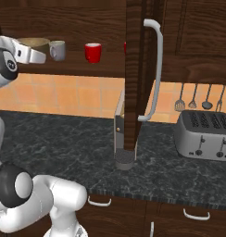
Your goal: Gather all objects into one cabinet and sort the glasses and bowls to opposite sides.
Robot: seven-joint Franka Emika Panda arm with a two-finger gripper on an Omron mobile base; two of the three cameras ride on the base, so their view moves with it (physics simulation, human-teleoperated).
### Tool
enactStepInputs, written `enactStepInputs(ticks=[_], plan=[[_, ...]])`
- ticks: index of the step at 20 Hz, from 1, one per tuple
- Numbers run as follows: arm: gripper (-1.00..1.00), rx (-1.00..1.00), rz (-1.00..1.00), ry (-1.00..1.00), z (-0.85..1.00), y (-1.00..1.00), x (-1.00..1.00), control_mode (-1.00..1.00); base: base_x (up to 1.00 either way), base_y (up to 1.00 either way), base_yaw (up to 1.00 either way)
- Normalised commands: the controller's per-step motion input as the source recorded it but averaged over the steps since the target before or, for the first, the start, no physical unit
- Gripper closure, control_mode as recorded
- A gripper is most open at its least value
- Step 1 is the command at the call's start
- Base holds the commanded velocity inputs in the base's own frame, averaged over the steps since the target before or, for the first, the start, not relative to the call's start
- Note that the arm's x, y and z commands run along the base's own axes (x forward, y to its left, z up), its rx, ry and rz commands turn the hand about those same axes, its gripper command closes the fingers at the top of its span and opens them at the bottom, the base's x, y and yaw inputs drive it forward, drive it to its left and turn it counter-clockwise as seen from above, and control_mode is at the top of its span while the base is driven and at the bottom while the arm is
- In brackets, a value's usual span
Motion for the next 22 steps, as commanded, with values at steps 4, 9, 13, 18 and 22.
enactStepInputs(ticks=[4, 9, 13, 18, 22], plan=[[-1.00, 0.00, 0.00, 0.00, 0.00, 0.01, 0.37, -1.00, 0.00, 0.00, 0.00], [-1.00, 0.00, 0.00, 0.00, 0.00, 0.02, 0.54, -1.00, 0.00, 0.00, 0.00], [-1.00, 0.00, 0.00, 0.00, 0.00, 0.05, 0.56, -1.00, 0.00, 0.00, 0.00], [-1.00, 0.00, 0.00, 0.00, 0.00, 0.03, 0.33, -1.00, 0.00, 0.00, 0.00], [-1.00, 0.00, 0.00, 0.00, -0.09, 0.00, 0.14, -1.00, 0.00, 0.00, 0.00]])
